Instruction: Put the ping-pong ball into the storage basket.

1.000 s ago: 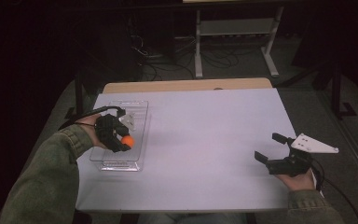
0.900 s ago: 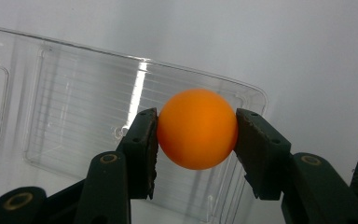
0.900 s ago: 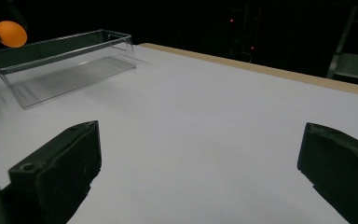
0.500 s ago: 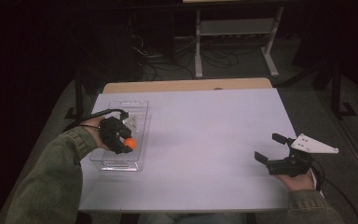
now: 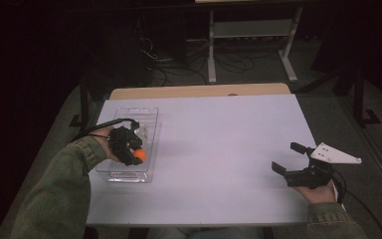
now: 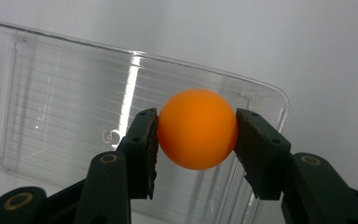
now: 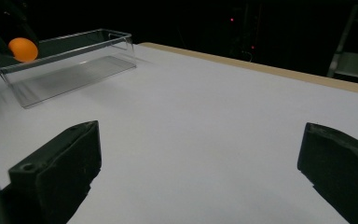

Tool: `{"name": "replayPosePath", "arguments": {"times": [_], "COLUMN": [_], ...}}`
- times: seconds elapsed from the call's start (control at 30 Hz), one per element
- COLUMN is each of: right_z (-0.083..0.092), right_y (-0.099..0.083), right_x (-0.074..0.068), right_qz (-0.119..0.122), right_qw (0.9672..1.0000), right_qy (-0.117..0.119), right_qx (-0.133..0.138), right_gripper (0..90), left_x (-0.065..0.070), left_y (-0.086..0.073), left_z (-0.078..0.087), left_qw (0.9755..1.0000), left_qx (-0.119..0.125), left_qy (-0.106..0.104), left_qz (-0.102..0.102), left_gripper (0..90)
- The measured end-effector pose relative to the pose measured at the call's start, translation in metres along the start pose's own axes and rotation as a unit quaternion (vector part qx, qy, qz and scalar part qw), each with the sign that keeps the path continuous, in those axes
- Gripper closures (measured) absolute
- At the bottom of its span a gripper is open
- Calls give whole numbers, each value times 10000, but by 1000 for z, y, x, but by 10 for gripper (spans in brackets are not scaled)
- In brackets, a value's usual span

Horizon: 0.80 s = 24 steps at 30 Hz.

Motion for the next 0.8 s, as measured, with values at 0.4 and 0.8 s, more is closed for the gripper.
{"name": "replayPosePath", "arguments": {"times": [0.4, 0.8], "right_z": [0, 0], "right_y": [0, -1], "right_x": [0, 0], "right_qz": [3, 6], "right_qw": [10000, 10000], "right_qy": [-5, -1], "right_qx": [-7, -10], "right_gripper": [0, 0], "left_x": [-2, -4], "left_y": [-1, 2], "left_z": [-10, -18], "left_qw": [9998, 9996], "left_qx": [-186, -279], "left_qy": [6, -27], "left_qz": [-62, -102], "left_gripper": [506, 506]}}
Point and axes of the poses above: each handheld gripper's, and its own axes: z roughly backward along the jaws, y roughly out of its top, x roughly to its right, the point moved 10 cm from there along -z, roughly forward along the jaws, and after that the axes turned 9 degrees about -y, right-handed, at the moved point
